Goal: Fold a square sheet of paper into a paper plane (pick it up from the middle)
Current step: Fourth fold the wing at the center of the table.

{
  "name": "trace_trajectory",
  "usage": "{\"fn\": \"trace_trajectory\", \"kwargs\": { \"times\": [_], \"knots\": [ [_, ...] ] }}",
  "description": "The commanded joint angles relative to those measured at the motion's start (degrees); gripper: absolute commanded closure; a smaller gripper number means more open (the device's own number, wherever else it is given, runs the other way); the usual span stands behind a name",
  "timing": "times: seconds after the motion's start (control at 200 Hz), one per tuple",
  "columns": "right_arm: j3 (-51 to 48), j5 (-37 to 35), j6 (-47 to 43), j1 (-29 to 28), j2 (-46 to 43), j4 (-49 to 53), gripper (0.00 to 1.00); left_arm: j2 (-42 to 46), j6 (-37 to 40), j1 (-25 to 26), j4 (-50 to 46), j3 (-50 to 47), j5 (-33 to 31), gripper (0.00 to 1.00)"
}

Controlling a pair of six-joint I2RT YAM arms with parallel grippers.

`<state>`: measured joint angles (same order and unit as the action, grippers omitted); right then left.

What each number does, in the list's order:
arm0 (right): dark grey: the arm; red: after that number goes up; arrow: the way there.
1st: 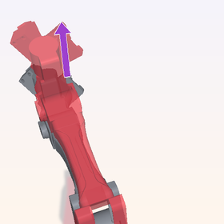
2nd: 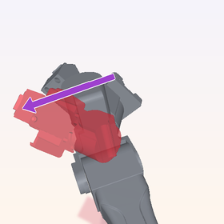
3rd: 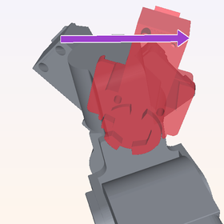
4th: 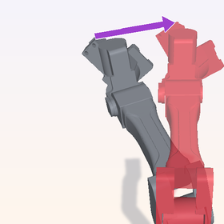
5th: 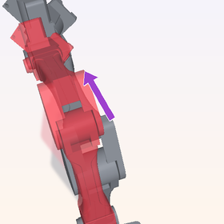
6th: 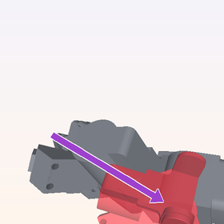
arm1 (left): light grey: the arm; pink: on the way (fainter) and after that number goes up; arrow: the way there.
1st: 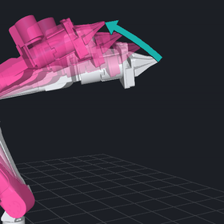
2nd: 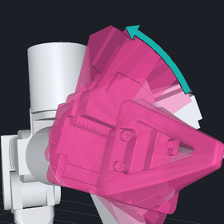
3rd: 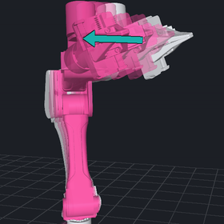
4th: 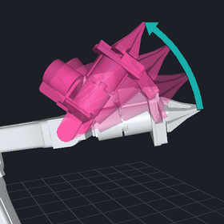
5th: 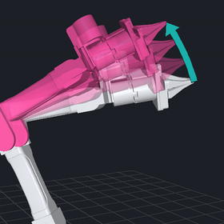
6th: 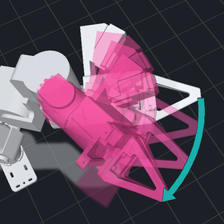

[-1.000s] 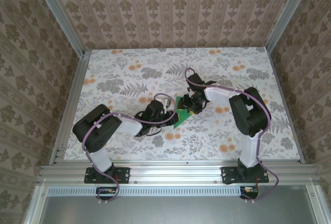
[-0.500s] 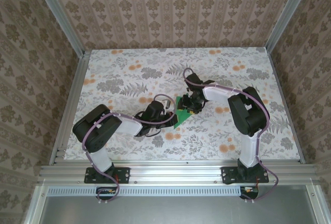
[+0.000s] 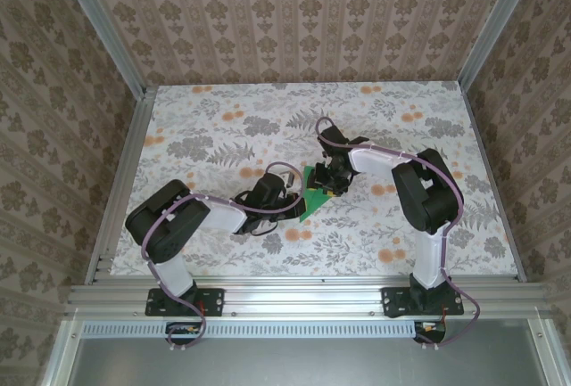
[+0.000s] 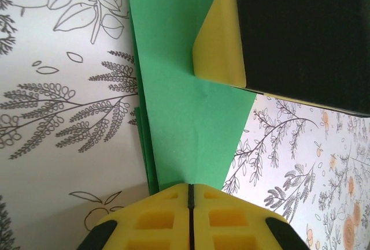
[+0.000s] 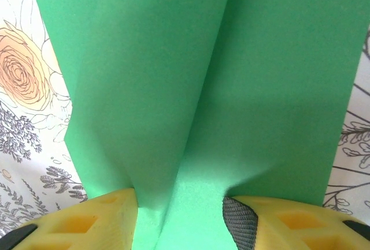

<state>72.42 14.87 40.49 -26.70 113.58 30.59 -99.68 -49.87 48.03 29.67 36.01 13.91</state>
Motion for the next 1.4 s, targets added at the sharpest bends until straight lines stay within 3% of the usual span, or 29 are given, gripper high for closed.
{"fn": "trace_trajectory", "kwargs": {
  "times": [0.0, 0.585, 0.83, 1.395],
  "knots": [
    [-4.77, -14.25, -0.25, 0.51, 10.23, 5.6, 0.48, 1.15, 1.44, 0.63, -2.24, 0.73, -1.79, 0.91],
    [-4.13, -16.63, 0.2, -0.2, 12.64, 6.43, 0.48, 6.07, 0.8, 0.52, 0.35, -0.92, -1.06, 0.87],
    [-4.04, -16.5, 0.57, -0.2, 12.98, 6.26, 0.48, 2.69, 0.56, 0.84, 1.16, 0.7, 1.9, 0.88],
    [-4.13, -16.53, 0.64, -0.2, 13.73, 5.97, 0.48, 0.21, 0.1, 1.33, -2.58, 1.2, 0.38, 0.89]
  ]
}}
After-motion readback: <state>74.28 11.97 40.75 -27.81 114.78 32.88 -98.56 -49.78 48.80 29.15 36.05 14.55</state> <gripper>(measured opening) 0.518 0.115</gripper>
